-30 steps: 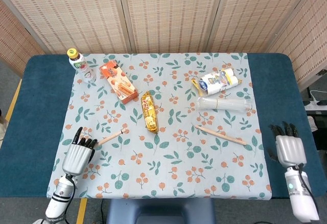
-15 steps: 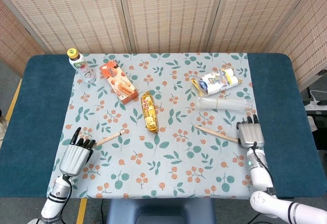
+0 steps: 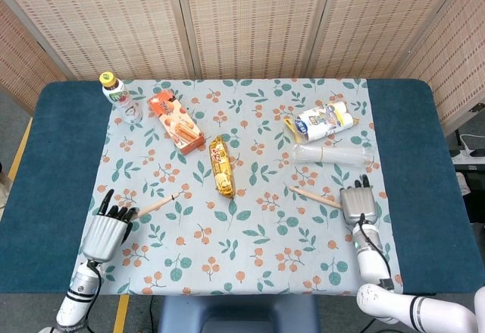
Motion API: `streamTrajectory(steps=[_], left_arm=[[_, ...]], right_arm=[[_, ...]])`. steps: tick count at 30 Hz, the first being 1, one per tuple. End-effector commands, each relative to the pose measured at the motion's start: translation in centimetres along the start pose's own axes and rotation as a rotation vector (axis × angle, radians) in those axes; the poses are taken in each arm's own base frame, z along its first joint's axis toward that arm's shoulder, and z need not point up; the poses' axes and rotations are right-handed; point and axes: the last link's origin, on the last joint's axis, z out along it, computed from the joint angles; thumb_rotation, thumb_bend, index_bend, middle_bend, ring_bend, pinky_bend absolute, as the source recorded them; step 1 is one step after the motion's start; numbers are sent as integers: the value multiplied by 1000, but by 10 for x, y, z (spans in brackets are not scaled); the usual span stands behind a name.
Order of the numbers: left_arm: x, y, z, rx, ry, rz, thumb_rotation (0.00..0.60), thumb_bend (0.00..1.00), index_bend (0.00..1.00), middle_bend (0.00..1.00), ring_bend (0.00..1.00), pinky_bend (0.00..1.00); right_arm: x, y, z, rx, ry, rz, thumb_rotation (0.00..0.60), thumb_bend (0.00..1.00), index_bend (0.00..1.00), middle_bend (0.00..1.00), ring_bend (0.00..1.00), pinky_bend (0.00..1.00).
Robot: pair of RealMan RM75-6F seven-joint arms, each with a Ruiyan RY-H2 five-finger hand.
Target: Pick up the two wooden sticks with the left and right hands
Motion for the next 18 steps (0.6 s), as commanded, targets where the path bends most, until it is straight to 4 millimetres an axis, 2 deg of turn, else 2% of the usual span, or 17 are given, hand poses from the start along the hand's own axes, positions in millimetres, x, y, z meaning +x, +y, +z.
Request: streamTrajectory(steps=[1,13,18], left_arm=[[-1,0,0,-1,-2,0,600,583,809,860,528,154],[0,-2,-2,10,-2,-15,600,586,809,860,529,154],[-1,-3,-4,14,-7,-21,600,587,810,861,530,154]], right_arm=[[-1,-3,0,-5,-11,-25,600,271,449,395,164,0],[0,-16,3,-16,-15,-63,600,271,469,406,188,0],[-3,-20,4,-26,-29,-78,600,271,585,488,330,18]])
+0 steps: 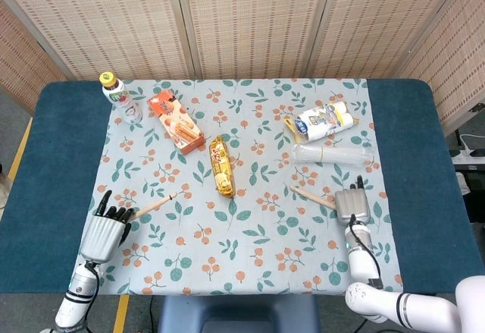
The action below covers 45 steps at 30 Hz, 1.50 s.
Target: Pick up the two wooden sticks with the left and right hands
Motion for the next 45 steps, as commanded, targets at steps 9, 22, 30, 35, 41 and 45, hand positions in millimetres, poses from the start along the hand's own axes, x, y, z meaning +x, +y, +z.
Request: streamTrajectory(steps=[9,22,30,35,41,45], left_arm=[[-2,-3,-2,9,-10,1,600,588,811,862,529,153],[-1,-7,-2,18,-13,13,600,589,811,863,531,153],[4,-15,0,31,1,39,600,589,812,863,535,153],[8,-21,2,51,1,51,600,589,811,864,536,153],[10,-28,4,74,-27,27,600,590,811,864,537,154],[17,-36,10,91,-26,-23,600,588,813,864,538,154]], right_arm=[[-3,-4,3,-16,-22,-22,600,290,720,602,462,62],[-17,0,4,31,-5,-6,600,446,890,751,575,106],[-17,12,-3,84,60,33,600,469,931,793,605,128],[-5,25,-10,113,130,101,600,469,934,801,613,142],[0,36,-18,170,184,167,600,469,939,811,624,177],[10,34,-25,234,237,239,600,469,939,811,624,177]])
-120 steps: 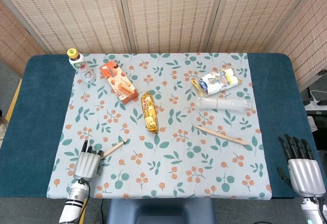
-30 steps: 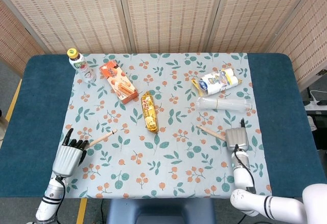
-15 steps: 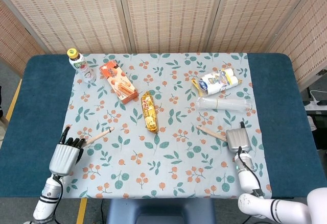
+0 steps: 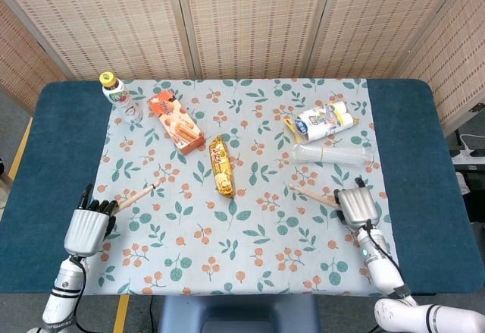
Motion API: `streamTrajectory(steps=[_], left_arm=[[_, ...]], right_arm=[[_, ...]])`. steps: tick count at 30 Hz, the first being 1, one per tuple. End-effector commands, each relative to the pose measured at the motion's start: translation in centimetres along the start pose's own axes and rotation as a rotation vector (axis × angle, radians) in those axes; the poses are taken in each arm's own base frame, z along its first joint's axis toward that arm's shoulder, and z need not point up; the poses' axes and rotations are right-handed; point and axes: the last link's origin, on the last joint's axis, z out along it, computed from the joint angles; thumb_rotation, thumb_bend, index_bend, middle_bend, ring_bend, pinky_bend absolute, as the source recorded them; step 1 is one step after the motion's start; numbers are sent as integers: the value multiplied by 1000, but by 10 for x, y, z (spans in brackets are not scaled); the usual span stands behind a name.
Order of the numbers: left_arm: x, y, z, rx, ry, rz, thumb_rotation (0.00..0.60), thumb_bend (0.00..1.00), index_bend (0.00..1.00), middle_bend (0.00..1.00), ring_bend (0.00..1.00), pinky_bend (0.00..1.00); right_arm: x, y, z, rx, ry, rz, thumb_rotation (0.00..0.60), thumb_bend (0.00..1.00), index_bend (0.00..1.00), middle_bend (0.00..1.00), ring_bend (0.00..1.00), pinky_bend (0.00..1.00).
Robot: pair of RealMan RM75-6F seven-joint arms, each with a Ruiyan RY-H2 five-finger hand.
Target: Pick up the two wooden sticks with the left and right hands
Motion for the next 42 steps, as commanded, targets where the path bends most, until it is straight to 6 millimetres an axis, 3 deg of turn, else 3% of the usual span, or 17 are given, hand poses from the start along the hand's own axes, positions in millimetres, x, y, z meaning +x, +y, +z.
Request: streamTrajectory(steps=[1,5,10,14,19,32,42], left_arm=[[9,-7,8,11,7,-41,600,589,813,864,538,153],[23,-12,26,19,41,-31,600,590,814,865,547,154],[39,-2,50,14,68,-61,600,590,814,871,560,154],[54,13,65,-19,82,-58,600,590,814,874,562,154],[70,46,78,-90,94,-52,600,591,814,875,562,154],[87,118,74,-233,102,-59,600,589,814,878,562,151],[89,128,78,-245,122,-39,600,585,814,878,563,150]], right_arm=[[12,-4,-7,73,62,68,600,469,939,811,624,177],[25,-23,-9,154,120,166,600,469,940,812,626,177],[36,-66,-2,262,133,234,600,469,940,814,629,178],[46,-100,1,337,146,265,600,469,939,815,629,178],[63,-135,4,397,168,324,600,469,939,815,629,178],[91,-169,26,364,151,378,600,469,939,814,629,209],[92,-170,29,334,137,350,600,469,939,814,629,209]])
